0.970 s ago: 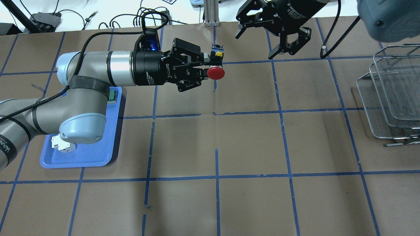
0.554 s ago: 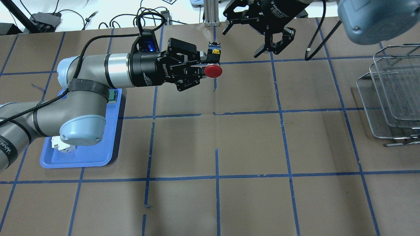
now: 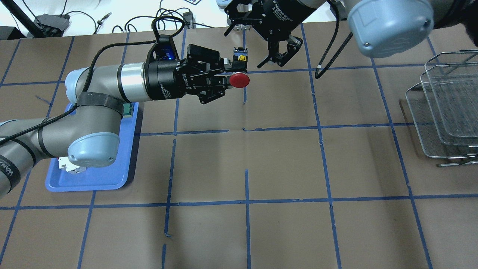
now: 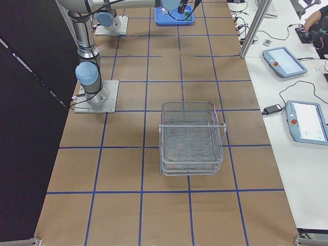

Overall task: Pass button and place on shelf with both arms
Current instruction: 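Bring the right gripper down onto the red button held by the left gripper, then close the right gripper on the button while the left gripper opens and withdraws, then carry the button to the wire baskets with right gripper while left arm retracts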

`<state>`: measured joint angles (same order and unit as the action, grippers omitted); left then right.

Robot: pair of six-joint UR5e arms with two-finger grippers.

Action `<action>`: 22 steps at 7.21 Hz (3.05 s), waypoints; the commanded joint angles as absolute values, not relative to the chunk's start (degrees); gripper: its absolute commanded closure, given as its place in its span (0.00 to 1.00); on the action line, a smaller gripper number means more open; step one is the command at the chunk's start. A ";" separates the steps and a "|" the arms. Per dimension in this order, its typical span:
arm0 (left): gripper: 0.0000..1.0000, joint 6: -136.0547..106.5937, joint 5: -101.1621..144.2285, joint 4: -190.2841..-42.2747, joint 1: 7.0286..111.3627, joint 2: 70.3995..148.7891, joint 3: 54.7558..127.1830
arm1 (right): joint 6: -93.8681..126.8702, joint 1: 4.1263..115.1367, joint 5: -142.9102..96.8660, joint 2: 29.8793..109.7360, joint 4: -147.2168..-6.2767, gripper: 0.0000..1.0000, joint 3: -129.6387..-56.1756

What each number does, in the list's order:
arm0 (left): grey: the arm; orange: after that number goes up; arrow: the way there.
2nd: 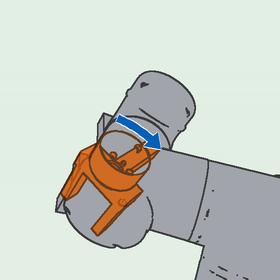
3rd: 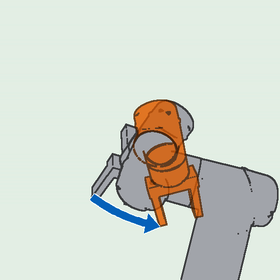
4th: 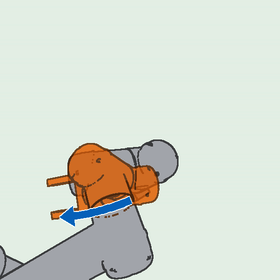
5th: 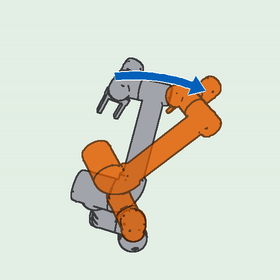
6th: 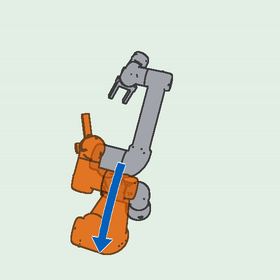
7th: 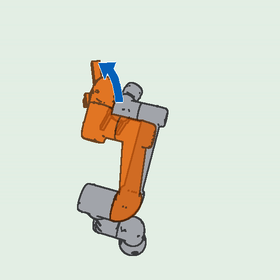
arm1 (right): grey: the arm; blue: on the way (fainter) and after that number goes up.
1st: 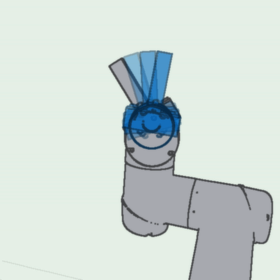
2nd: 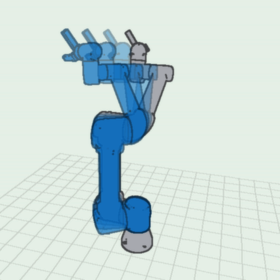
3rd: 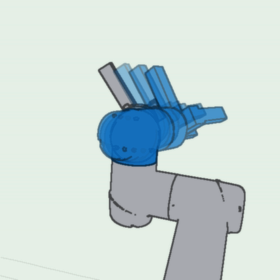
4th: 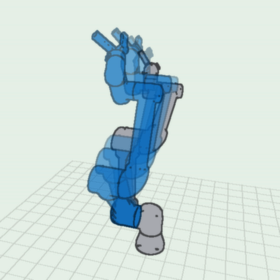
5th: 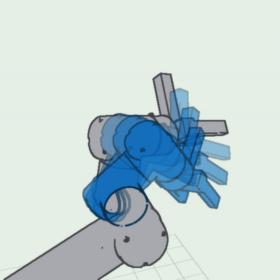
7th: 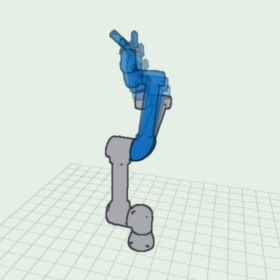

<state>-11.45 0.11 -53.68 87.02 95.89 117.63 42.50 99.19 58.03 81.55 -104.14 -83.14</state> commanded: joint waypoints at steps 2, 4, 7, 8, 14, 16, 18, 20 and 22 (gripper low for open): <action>1.00 -11.25 0.09 -53.61 87.10 95.89 117.51 | 42.01 100.46 60.56 81.47 -104.15 0.55 -83.41; 1.00 -11.25 0.09 -53.61 87.10 95.80 117.51 | 41.57 100.46 60.29 81.39 -104.06 0.75 -83.41; 0.00 -11.95 0.26 -53.70 87.10 95.98 117.33 | 41.48 100.37 60.21 81.21 -104.06 0.76 -83.06; 0.00 -11.95 0.18 -53.70 87.10 96.06 117.33 | 41.48 100.37 60.12 81.21 -104.06 0.76 -82.97; 0.00 -12.83 -11.47 -54.75 77.70 95.10 116.01 | 30.29 88.20 68.34 84.53 -103.02 0.76 -81.74; 0.00 -12.39 -26.82 -54.84 77.34 95.19 115.49 | 6.11 77.23 75.38 86.66 -96.01 0.77 -82.44; 0.00 -11.60 -47.29 -54.84 78.13 95.18 113.92 | -12.68 65.44 81.70 85.87 -95.63 0.79 -83.75; 0.00 -11.43 -62.77 -60.25 83.37 94.75 107.01 | -25.31 61.19 88.90 77.39 -98.94 0.80 -83.85; 0.00 -8.20 -85.93 -74.01 93.20 94.40 94.46 | -32.85 53.48 87.56 72.01 -102.12 0.80 -84.11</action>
<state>-10.55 -72.54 -65.51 87.54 94.95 101.65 -28.13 58.05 88.10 75.40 -100.62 -83.91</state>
